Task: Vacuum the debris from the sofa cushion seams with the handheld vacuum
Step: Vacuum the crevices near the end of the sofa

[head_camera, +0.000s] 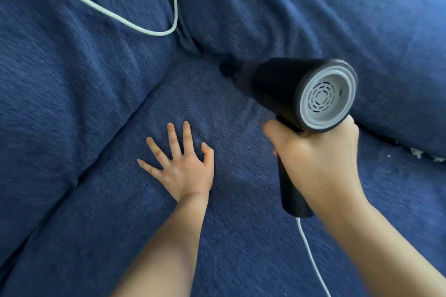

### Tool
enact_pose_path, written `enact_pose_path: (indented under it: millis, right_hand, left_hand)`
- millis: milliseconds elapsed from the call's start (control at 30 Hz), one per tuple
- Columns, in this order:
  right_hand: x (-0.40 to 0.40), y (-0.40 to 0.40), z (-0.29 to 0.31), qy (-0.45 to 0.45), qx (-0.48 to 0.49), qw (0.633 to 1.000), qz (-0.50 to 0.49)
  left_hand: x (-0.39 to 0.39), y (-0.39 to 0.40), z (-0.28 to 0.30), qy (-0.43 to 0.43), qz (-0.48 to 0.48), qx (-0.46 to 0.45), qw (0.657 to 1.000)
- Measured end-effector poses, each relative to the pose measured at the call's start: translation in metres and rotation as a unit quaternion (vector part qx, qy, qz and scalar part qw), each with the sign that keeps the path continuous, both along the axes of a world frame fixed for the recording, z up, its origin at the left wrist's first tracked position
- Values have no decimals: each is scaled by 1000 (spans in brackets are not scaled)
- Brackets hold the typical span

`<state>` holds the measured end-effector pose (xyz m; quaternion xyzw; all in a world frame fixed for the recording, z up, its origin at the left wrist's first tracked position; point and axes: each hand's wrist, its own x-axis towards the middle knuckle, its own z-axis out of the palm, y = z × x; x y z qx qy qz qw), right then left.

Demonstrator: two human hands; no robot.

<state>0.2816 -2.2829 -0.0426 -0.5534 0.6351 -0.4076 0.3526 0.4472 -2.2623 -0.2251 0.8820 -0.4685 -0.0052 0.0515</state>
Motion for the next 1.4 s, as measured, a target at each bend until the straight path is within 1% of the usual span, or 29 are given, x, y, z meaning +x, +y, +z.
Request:
enact_pose_path:
  millis: [100,200,267,333,467,567,667,767,1000,1233,1300,1400]
  right_hand:
    - [-5,2,-1,61,-11,998,19]
    - [-5,2,-5,132,-3,989,65]
    - [-5,3,-2,196,1,974,110]
    - [-8,7,3,249,-16,957,146]
    - [-16,22,18,327,-43,922,202]
    - [-15,29,22,374,-29,894,246]
    - [-20,36,23,392,-29,883,258]
    - [-34,43,23,391,-19,885,253]
    - [-60,59,27,409,-18,877,249]
    - [-70,63,25,400,-9,882,248]
    - [-76,67,26,392,-8,888,238]
    - [-87,71,26,392,-4,895,212]
  left_hand:
    - [0,0,0,3,-1,1,1000]
    - [0,1,0,3,1,-2,1000]
    - [1,1,0,0,0,3,1000]
    - [2,1,0,-4,-1,11,1000]
    - [2,2,0,-4,-5,19,1000]
    - [3,3,2,3,-11,24,1000]
    - [3,4,5,-3,-13,37,999]
    - [0,4,10,-10,-5,47,999]
    - [-6,4,24,22,2,50,999]
    - [-37,14,36,81,33,43,995]
    - [-49,21,38,87,25,55,994]
    - [-64,35,35,72,-8,60,996]
